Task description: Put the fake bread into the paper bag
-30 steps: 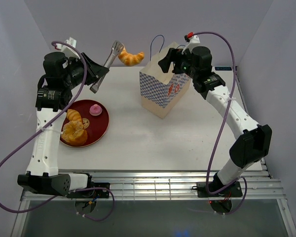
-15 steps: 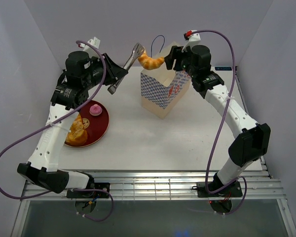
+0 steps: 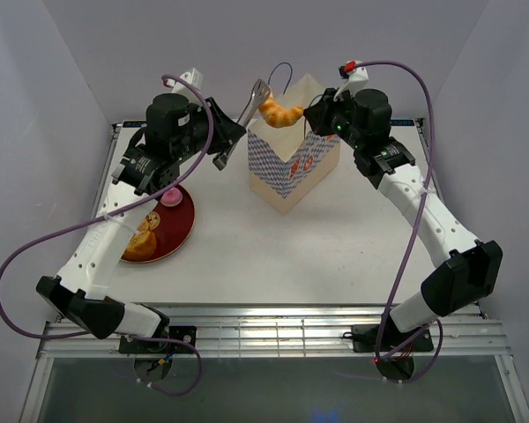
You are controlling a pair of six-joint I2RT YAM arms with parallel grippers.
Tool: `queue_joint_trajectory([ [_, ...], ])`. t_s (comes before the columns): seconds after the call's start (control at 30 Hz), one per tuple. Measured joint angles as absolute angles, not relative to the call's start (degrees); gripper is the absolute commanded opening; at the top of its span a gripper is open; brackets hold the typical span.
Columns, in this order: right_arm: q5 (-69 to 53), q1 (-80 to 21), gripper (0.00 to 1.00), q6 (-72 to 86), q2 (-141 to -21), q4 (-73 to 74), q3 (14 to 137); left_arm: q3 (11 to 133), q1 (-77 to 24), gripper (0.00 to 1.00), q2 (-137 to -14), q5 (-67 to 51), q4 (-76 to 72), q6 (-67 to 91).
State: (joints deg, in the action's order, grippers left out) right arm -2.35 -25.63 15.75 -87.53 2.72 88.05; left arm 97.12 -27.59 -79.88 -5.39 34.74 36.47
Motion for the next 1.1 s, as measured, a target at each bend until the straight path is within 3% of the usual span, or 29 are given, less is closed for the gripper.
queue_joint_trajectory([
  [0.43,-9.65,-25.52,0.08,22.24,-78.83,3.81,81.36,98.32,-37.43,0.22,-80.27,6.17,34.74,36.51],
  [0.73,-10.9,-25.52,0.15,24.01,-70.26,3.64,71.57,97.14,-41.1,0.21,-80.27,9.32,34.72,37.76],
  [0.83,-10.92,-25.52,0.2,24.32,-68.62,3.66,70.57,96.68,-43.86,0.2,-80.62,11.0,34.76,38.22],
  [0.97,-10.87,-25.52,0.36,24.86,-67.2,3.79,69.34,95.94,-46.89,0.2,-81.19,12.51,34.81,38.59],
  [1.1,-10.7,-25.52,0.43,25.1,-66.22,4.12,68.34,95.5,-47.83,0.2,-81.67,13.98,35.42,38.85],
])
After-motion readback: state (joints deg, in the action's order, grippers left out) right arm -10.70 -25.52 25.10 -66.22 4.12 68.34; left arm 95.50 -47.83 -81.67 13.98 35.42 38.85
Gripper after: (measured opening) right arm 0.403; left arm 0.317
